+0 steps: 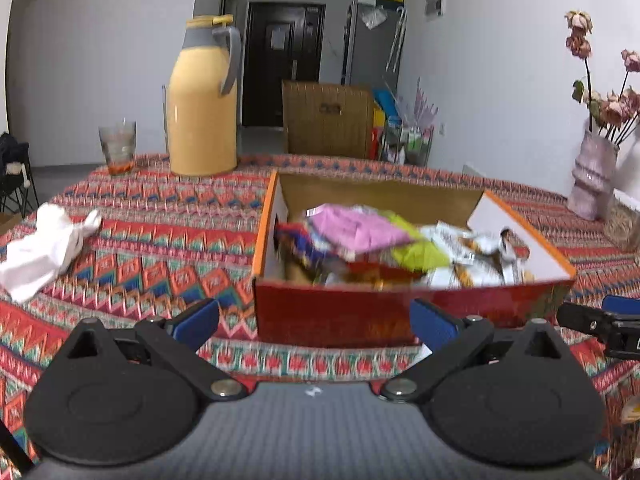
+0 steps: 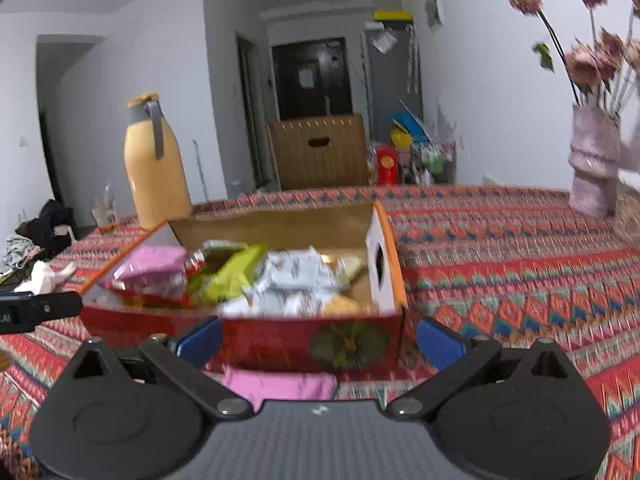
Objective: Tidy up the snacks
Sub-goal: 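Move both tools back toward the remaining loose packets, then grasp a pink packet with the right tool while the left tool grasps a white cracker packet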
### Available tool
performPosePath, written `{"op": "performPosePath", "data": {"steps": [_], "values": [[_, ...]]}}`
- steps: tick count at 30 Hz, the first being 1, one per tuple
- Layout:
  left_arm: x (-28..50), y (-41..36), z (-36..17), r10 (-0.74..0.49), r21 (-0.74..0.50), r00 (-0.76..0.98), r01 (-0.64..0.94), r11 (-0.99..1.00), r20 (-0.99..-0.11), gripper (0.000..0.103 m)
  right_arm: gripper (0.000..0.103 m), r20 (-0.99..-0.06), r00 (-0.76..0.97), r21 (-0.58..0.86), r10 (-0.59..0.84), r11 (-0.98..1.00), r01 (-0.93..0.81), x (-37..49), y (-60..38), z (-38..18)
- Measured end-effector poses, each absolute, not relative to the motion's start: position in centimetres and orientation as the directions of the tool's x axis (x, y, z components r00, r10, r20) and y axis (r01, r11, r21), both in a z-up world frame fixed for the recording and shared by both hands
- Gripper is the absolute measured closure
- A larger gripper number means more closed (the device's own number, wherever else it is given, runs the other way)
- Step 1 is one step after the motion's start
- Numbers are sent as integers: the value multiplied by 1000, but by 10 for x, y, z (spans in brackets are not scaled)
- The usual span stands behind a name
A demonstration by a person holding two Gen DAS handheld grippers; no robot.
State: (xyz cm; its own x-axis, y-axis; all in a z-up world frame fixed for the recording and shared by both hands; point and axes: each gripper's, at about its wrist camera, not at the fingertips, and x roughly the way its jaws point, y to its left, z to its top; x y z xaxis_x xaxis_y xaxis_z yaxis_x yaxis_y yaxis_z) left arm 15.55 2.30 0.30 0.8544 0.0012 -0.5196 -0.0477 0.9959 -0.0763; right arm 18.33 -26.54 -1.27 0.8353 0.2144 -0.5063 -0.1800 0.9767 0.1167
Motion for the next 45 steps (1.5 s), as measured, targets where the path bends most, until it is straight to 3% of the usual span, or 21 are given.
{"op": "performPosePath", "data": {"steps": [16,26,39,41,45], "values": [[156,37,-34,-1,-137,820,-94,986,-573,0,0,-644,749,7,155,980,-197,195,-228,-38],[155,35,-36,-4,-133,817,-89,987,-576,0,0,-741,656,33,139,985,-172,227,-210,-58],[155,35,-36,-4,-136,815,-92,986,-579,0,0,-727,675,8,123,985,-170,220,-206,-61],[156,35,-36,-2,-134,814,-93,987,-581,0,16,-719,681,10,137,982,-187,216,-206,-59],[156,35,-37,1,-133,813,-96,986,-582,0,32,-708,688,8,160,976,-219,208,-204,-55]]}}
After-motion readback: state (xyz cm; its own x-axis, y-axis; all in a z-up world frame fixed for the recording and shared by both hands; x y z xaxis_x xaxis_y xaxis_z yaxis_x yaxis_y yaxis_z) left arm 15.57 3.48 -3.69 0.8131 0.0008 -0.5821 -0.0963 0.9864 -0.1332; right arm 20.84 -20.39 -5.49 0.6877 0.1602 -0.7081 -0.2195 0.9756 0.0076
